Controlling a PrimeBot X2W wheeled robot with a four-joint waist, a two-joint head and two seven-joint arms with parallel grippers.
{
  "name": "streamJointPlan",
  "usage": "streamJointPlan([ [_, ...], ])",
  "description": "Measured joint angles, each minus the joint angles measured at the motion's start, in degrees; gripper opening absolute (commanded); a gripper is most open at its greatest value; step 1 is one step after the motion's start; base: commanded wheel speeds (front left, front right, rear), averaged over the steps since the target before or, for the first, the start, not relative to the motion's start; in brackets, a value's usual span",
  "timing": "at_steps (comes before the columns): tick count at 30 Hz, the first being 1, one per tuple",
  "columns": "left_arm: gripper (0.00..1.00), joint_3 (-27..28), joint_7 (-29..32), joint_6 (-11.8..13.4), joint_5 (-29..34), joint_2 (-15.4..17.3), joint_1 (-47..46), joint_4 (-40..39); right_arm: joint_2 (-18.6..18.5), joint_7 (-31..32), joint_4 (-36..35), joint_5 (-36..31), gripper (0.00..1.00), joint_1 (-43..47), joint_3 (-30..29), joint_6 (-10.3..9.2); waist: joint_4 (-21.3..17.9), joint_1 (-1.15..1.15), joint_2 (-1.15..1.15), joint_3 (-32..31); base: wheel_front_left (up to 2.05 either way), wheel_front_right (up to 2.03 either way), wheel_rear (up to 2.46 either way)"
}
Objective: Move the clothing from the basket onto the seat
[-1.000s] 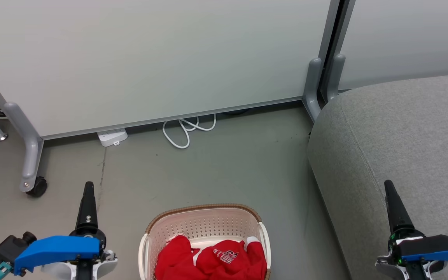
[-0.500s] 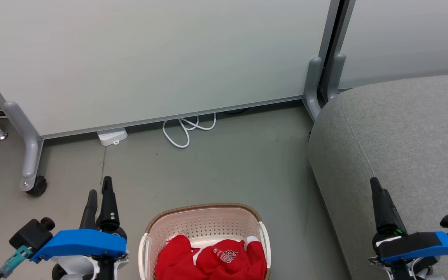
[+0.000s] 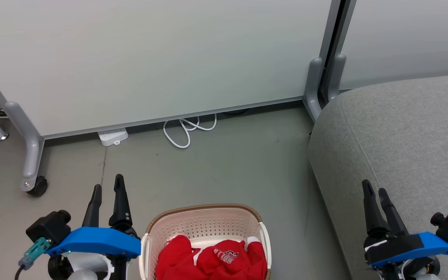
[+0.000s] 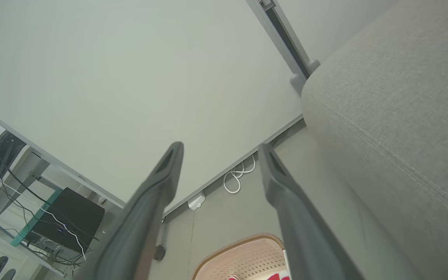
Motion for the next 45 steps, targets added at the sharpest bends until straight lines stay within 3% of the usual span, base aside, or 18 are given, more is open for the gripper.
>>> streamJointPlan([
  [26,1.0,-4.7,-3.9,1.3,16.2,0.8,-0.8,0.5,-0.1,-4.0,0.4,-17.1,1.0,-0.2,1.1,0.01,0.6,0.0,0.0,-0.2,0.0,0.0,0.0],
  [45,1.0,-5.4,-6.3,-0.3,25.3,0.8,-0.9,1.3,-0.1,-6.4,0.6,-26.7,1.0,-0.6,1.8,0.02,1.0,0.0,0.0,-0.1,0.0,0.0,0.0],
])
